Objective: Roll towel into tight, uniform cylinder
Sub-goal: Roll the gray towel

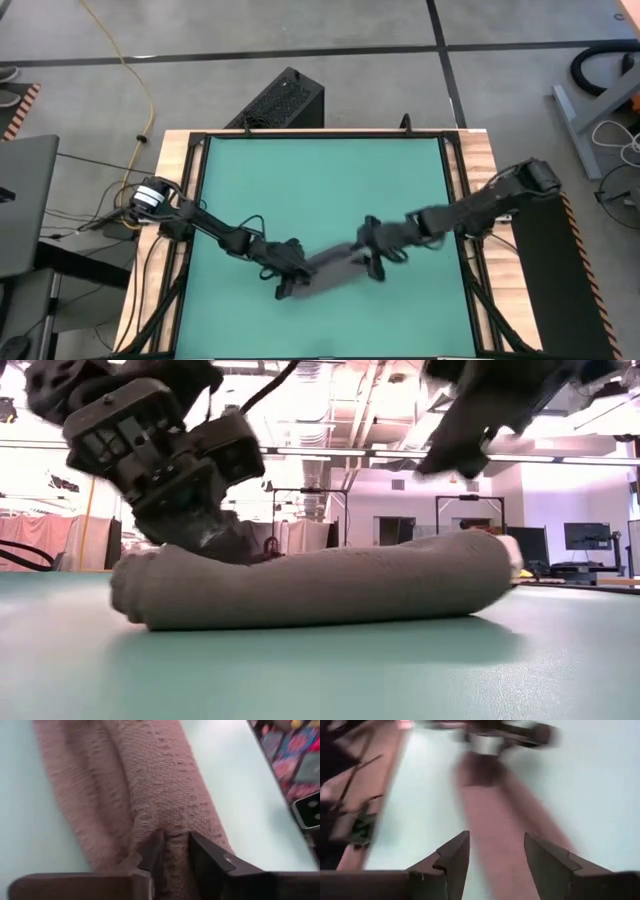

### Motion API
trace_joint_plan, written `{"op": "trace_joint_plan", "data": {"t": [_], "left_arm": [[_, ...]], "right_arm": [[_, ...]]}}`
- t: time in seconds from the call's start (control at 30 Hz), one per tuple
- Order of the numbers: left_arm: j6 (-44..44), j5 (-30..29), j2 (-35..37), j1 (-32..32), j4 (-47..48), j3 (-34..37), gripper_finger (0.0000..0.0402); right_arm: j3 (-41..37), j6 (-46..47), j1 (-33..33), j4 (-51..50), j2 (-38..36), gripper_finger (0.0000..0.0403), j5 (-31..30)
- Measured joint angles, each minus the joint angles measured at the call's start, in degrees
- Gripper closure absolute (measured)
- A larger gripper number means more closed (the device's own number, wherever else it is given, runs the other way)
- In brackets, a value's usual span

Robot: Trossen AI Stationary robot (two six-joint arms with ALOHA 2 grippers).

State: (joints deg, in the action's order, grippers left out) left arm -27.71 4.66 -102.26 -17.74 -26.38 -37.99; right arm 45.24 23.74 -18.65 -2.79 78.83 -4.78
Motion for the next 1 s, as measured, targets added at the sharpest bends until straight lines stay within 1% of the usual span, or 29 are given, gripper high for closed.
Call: {"op": "trace_joint_plan", "data": {"t": [0.07, 0.13, 0.2, 0.33, 0.37, 0.43, 0.7, 0.8, 0.87, 0.93, 1.0], "left_arm": [[-3.23, -0.1, 0.02, 0.27, -6.64, 4.16, 0.0338], [-5.51, -0.24, 0.02, 0.49, -11.8, 7.47, 0.0354], [-6.43, -0.41, 0.02, 0.48, -14.45, 9.44, 0.0369], [-7.42, -0.45, 0.11, 0.5, -14.39, 10.02, 0.0391], [-7.48, -0.43, 0.11, 0.48, -14.35, 10.02, 0.0395], [-7.58, -0.43, 0.09, 0.48, -14.33, 10.02, 0.0399], [-7.97, -0.52, 0.04, 0.51, -13.92, 10.07, 0.0399], [-8.02, 0.77, 0.04, 0.92, -14.13, 10.13, 0.0399], [-8.09, 2.31, 0.26, 1.44, -14.35, 10.19, 0.0399], [-8.04, 3.53, 0.94, 2.03, -14.18, 10.25, 0.0399], [-7.77, 4.12, 1.92, 2.64, -13.74, 10.32, 0.0399]], "right_arm": [[0.04, -3.3, -4.84, 1.59, 0.24, 0.0192, -2.38], [0.04, -7.58, -9.07, 3.35, 2.23, 0.0193, -5.92], [0.01, -11.39, -12.25, 4.9, 5.12, 0.0193, -11.72], [1.72, -17.52, -14.36, 5.64, 10.84, 0.019, -23.23], [2.55, -18.17, -14.32, 5.62, 12.17, 0.0188, -25.17], [4.13, -19.4, -13.75, 5.3, 14.29, 0.0183, -26.54], [8.88, -21.24, -9.04, 0.4, 21.02, 0.0179, -24.13], [9.92, -20.01, -6.79, -1.38, 22.48, 0.018, -20.13], [10.7, -15.52, -4.96, -3.91, 22.71, 0.0192, -16.44], [11.11, -11.72, -2.78, -5.51, 22.61, 0.0219, -10.14], [11.12, -9.28, -0.96, -5.73, 22.6, 0.0259, -4.57]]}}
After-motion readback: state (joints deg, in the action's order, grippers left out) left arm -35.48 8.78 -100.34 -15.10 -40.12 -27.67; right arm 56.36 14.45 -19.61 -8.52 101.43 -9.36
